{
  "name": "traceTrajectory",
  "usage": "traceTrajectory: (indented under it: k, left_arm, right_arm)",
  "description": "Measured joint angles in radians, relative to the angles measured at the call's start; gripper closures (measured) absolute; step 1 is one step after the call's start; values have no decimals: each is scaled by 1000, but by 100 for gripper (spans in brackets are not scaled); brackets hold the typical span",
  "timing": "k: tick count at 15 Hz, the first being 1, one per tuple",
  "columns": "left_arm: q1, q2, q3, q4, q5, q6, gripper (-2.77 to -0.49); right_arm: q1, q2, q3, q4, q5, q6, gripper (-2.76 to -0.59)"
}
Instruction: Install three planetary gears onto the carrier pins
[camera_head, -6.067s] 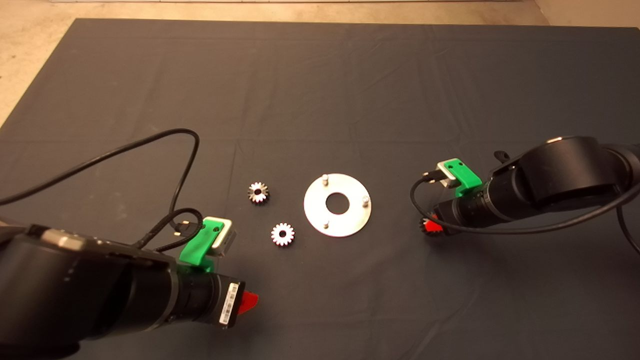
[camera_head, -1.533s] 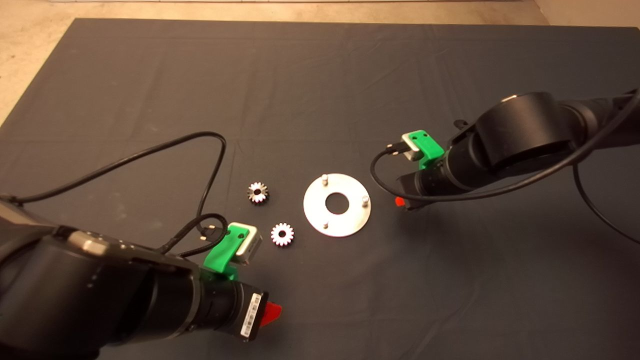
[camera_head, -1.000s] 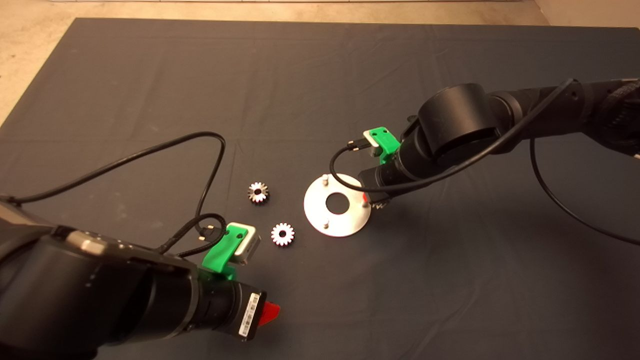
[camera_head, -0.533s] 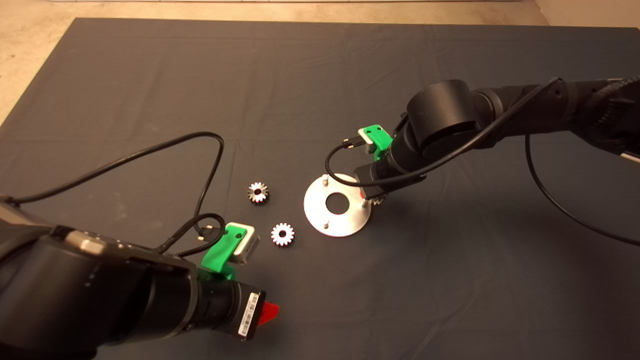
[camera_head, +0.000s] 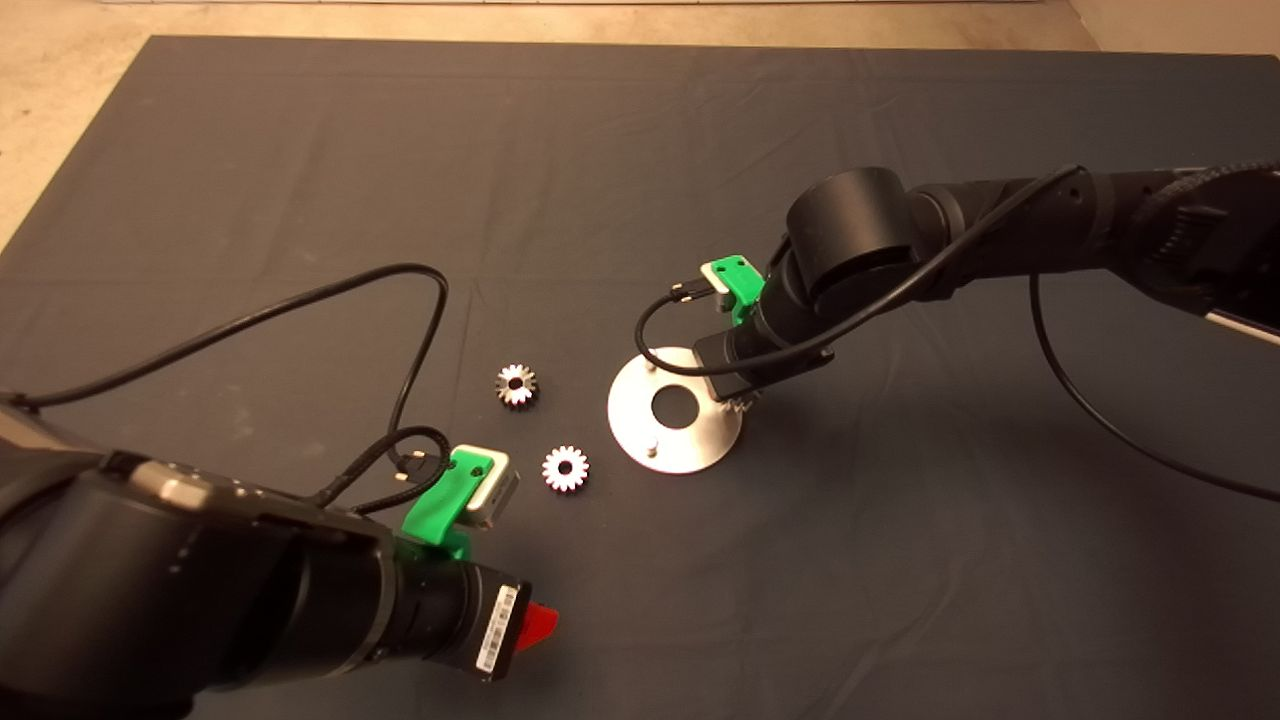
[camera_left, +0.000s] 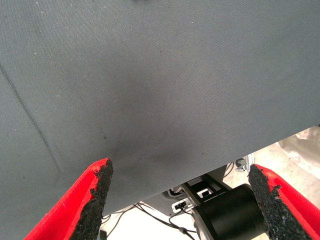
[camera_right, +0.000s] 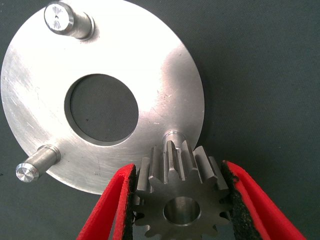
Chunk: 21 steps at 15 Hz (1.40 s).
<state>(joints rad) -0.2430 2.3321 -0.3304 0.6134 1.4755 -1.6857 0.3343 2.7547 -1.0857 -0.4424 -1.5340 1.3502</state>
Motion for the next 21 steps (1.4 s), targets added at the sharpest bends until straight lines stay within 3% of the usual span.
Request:
traceTrajectory:
  k: [9, 17, 21]
  left_arm:
    - [0, -14, 0, 0, 1, 11, -192]
    - [0, -14, 0, 0, 1, 20, -192]
    - [0, -22, 0, 0, 1, 23, -192]
  right_arm:
    - [-24, 11, -12, 4, 1, -16, -103]
    - [-19, 19, -43, 22, 3, -68, -103]
    - [-11, 40, -81, 26, -2, -83, -103]
